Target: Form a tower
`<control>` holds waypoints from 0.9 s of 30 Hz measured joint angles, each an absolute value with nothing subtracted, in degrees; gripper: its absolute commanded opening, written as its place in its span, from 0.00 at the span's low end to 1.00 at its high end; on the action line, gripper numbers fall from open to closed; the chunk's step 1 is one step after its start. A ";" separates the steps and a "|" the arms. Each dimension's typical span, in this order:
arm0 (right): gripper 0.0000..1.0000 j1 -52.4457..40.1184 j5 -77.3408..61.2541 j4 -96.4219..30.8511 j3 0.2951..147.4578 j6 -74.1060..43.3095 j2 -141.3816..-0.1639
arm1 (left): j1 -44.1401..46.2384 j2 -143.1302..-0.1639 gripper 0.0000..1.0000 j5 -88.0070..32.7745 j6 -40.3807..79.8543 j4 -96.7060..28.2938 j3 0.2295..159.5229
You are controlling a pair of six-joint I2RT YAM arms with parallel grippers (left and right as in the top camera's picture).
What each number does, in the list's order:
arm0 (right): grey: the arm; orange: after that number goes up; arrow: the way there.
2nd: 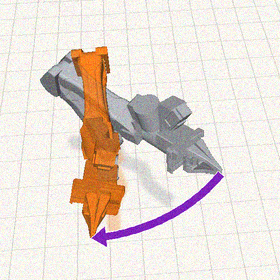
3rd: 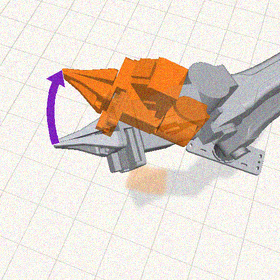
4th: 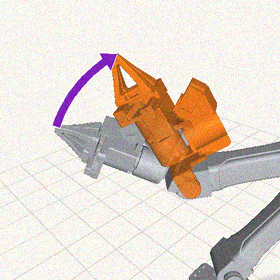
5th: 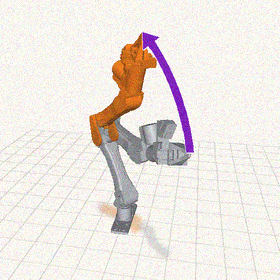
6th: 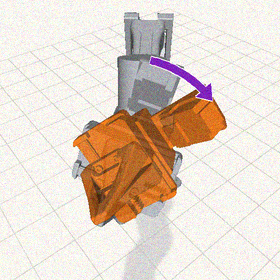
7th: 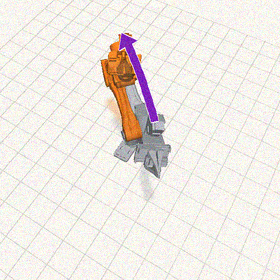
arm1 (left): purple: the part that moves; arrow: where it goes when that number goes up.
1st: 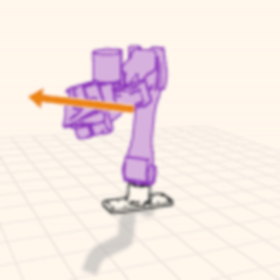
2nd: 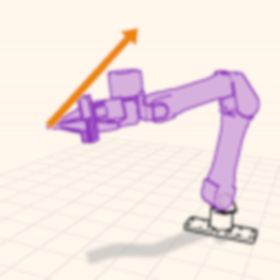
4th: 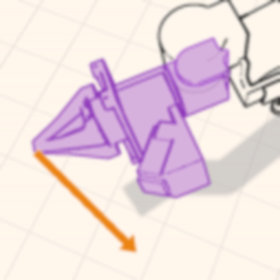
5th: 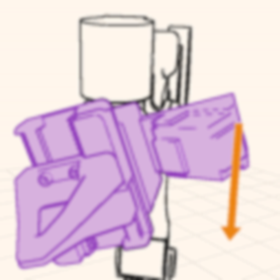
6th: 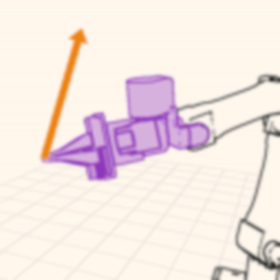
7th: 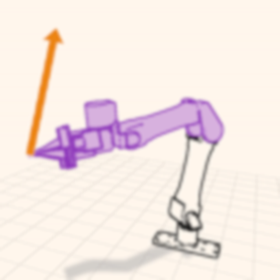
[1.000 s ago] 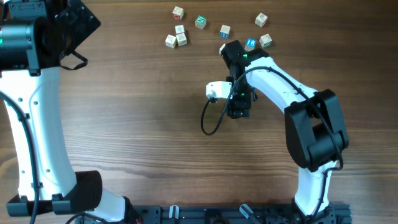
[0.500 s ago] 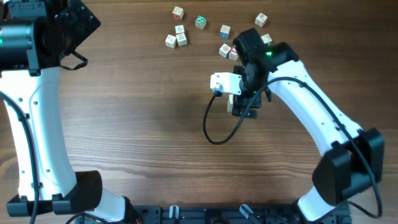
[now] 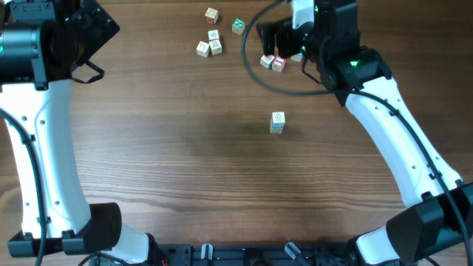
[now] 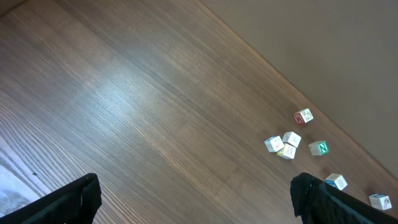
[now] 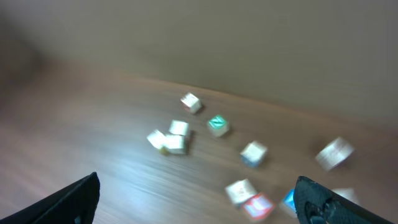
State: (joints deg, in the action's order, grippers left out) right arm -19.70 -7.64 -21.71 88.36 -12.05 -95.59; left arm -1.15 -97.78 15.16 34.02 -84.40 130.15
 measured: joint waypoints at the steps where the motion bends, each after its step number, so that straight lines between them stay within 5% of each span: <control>1: 1.00 -19.70 -7.62 -23.44 88.38 -20.03 -95.59 | -1.15 -97.78 1.00 15.16 34.02 -84.42 130.15; 4: 1.00 -20.36 -7.66 -31.57 88.38 -32.80 -95.59 | -1.15 -97.78 1.00 15.14 34.02 -84.44 130.15; 14: 0.99 -23.88 -4.60 -68.42 104.86 -36.69 -98.45 | -1.15 -97.78 1.00 15.16 34.02 -84.44 130.15; 27: 1.00 -27.51 -3.36 -73.60 104.33 -36.86 -117.67 | -1.15 -97.78 1.00 15.16 34.02 -84.44 130.15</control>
